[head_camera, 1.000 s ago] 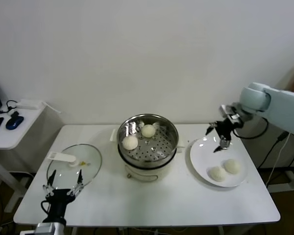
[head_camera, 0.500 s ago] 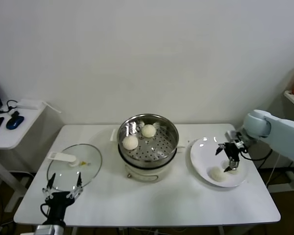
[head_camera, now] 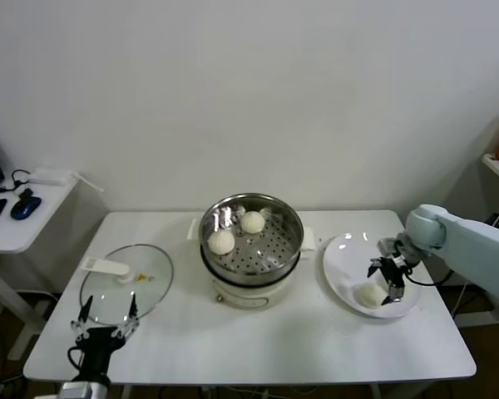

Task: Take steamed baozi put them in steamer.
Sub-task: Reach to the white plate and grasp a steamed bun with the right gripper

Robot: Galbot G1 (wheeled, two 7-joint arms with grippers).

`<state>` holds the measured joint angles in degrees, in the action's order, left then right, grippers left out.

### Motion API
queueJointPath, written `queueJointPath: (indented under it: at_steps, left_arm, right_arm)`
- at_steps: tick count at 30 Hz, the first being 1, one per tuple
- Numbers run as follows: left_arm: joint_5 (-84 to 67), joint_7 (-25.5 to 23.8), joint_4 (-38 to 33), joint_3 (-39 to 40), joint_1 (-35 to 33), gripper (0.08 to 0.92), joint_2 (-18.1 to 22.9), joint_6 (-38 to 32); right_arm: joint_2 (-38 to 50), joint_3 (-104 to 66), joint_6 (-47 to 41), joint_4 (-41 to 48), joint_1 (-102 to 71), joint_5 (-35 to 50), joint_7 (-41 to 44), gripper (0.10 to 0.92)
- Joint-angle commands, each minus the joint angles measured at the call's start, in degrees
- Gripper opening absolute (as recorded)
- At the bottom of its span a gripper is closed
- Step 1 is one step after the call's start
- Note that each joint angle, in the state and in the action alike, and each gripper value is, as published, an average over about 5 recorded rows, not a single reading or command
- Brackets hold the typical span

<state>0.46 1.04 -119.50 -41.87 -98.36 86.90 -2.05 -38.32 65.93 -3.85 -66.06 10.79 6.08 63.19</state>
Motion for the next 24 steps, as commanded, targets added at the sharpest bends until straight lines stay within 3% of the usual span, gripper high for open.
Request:
queueJointPath:
  at_steps: [1, 19, 24]
  left_arm:
    - [-0.16, -0.02, 0.2, 0.04, 0.0, 0.823, -0.1, -0.01]
    - [-0.51, 0.14, 0.71, -0.01, -0.46, 0.823, -0.33, -0.28]
    - [-0.62, 0.2, 0.71, -0.08, -0.75, 0.823, -0.34, -0.43]
  right_arm:
    - [-1.25, -1.45, 0.21, 1.55, -2.28, -1.27, -0.1, 0.823]
    - [-2.9, -1.36, -0.01, 2.68, -3.15, -1.97, 0.0, 0.822]
    - [-3.28, -1.49, -0.07, 3.28, -3.01, -2.12, 0.05, 0.79]
